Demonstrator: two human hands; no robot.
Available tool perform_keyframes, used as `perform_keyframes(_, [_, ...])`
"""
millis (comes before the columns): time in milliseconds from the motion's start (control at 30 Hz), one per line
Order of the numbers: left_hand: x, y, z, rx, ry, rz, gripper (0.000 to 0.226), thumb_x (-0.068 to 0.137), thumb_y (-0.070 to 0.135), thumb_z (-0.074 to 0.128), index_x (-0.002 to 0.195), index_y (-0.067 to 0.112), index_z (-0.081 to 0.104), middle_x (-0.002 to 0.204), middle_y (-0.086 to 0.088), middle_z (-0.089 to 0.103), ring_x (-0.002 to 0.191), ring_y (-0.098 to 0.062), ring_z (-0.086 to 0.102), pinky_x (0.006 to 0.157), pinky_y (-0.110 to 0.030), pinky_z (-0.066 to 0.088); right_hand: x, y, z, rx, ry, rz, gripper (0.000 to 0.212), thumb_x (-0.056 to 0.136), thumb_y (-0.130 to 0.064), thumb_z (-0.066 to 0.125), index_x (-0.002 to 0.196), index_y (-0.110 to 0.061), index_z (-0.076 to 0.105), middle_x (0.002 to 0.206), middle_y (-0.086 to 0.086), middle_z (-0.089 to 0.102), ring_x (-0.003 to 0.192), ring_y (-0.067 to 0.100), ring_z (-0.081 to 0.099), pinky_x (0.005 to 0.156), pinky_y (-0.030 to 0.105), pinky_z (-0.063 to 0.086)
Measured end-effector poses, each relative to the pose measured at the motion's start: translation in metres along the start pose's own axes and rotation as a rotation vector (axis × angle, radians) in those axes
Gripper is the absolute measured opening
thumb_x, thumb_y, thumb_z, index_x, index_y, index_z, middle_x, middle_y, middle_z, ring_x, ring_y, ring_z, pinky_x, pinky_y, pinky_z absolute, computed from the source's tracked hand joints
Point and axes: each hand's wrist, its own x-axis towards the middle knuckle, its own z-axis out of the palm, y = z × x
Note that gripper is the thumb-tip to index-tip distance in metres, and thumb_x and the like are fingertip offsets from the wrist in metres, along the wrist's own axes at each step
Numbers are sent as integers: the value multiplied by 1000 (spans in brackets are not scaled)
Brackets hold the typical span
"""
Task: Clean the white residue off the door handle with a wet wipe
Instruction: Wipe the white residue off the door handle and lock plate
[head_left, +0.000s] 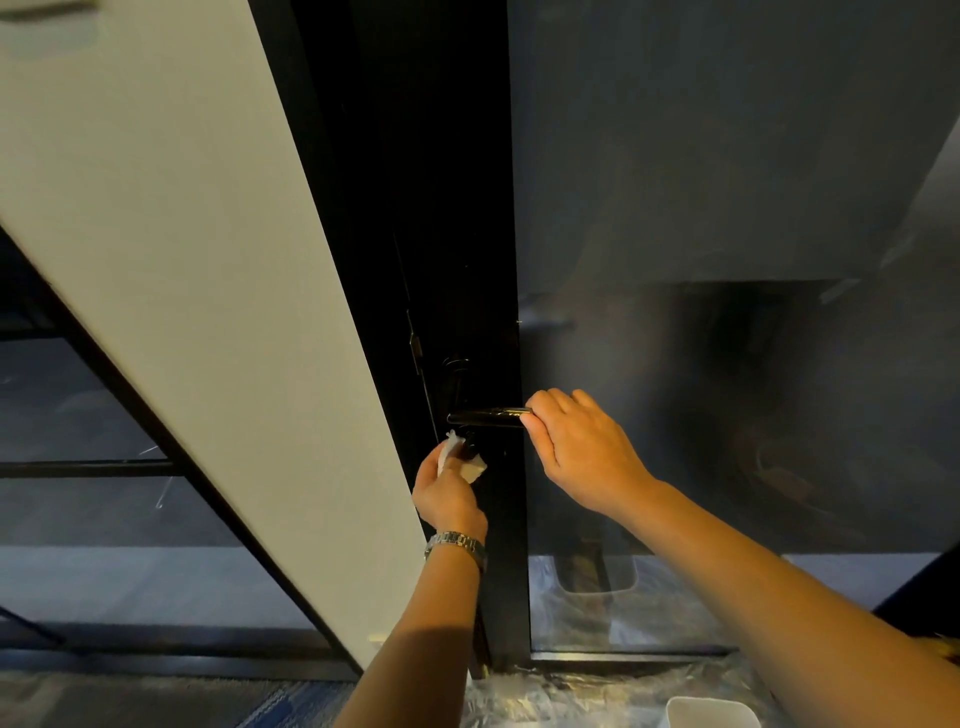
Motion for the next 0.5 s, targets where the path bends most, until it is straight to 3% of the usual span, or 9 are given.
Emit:
perform_keyframes(100, [4, 10, -6, 277, -67, 238, 15, 88, 10, 58, 100, 9, 67, 89, -5, 64, 82, -20, 60, 61, -17, 46, 0, 1, 0, -15, 12, -10, 31, 99, -33, 30, 110, -15, 53, 103, 0, 58, 83, 8, 35, 68, 18, 29])
perform_keyframes(200, [13, 21, -8, 682, -177, 542, 25, 88, -3, 50, 107, 4, 65, 100, -15, 64, 92, -32, 63, 79, -31, 54, 0, 1, 0, -27, 20, -15, 30, 99, -32, 30, 108, -15, 53, 101, 0, 58, 81, 8, 35, 64, 16, 28])
perform_keyframes(267, [16, 27, -8, 866, -256, 705, 22, 88, -1, 52, 107, -1, 63, 105, -17, 62, 95, -31, 62, 83, -26, 47, 0, 0, 0, -37, 22, -18, 31, 99, -32, 29, 108, -15, 53, 101, -1, 58, 81, 8, 35, 64, 15, 28])
perform_keyframes(400, [18, 35, -10, 1038, -402, 847, 23, 88, 11, 58, 109, 1, 62, 110, -14, 62, 97, -28, 62, 85, -23, 47, 1, 0, 0, -36, 30, -14, 30, 99, -31, 30, 107, -15, 54, 99, 0, 58, 80, 9, 36, 64, 16, 28])
perform_keyframes(500, [23, 28, -17, 1019, -372, 811, 22, 88, 10, 58, 108, 1, 63, 103, -17, 62, 92, -30, 62, 81, -30, 50, 0, -2, -1, -37, 24, -4, 31, 99, -32, 29, 107, -15, 53, 99, 0, 58, 80, 9, 36, 65, 17, 29])
